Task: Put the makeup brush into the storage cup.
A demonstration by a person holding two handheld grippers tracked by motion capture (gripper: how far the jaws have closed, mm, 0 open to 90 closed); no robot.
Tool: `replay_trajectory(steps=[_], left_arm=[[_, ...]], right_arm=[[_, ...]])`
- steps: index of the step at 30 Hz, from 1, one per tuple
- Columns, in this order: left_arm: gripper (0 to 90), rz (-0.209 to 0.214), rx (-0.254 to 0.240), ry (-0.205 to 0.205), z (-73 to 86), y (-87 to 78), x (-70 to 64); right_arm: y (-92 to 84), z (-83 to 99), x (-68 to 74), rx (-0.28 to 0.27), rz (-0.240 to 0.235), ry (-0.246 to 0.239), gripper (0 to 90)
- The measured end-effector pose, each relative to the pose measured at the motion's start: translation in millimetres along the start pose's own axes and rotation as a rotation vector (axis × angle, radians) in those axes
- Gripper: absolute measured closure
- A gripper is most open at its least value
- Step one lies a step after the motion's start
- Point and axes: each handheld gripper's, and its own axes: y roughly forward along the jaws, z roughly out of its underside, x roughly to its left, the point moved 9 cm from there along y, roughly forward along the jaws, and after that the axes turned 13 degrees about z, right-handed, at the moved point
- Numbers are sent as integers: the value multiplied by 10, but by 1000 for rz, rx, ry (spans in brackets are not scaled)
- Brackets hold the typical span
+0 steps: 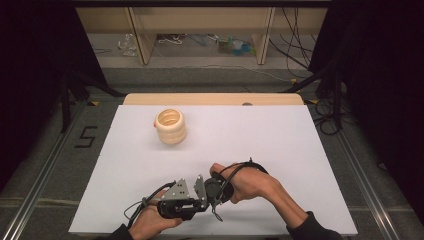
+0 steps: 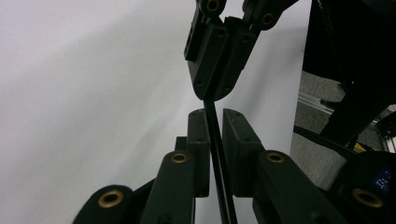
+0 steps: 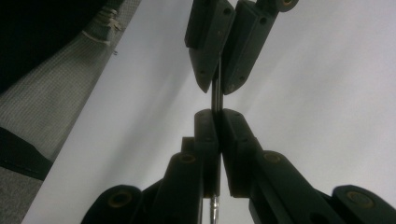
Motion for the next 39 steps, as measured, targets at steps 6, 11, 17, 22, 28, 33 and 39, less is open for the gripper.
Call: replay_trajectory(steps=[6, 11, 17, 22, 28, 33, 39], left_arm=[[831, -12, -9, -2, -3, 1, 13], [848, -25, -21, 2, -13, 0, 20], [850, -39, -24, -5, -15, -1, 36], [851, -55, -36, -9, -30, -60, 82], [850, -89, -81, -41, -62, -155, 156], [850, -128, -139, -51, -120, -263, 220], [849, -183, -203, -65, -168, -425, 313]], right_arm=[[-4, -4, 4, -8, -8, 5, 851], [-16, 2, -6, 3, 9, 11, 845], [-25, 6, -27, 3, 18, 11, 823], [-154, 58, -90, 6, 76, 80, 697], [-368, 222, -328, -57, 233, 343, 446], [-416, 371, -515, -145, 317, 492, 378], [-452, 543, -578, -226, 344, 767, 332]])
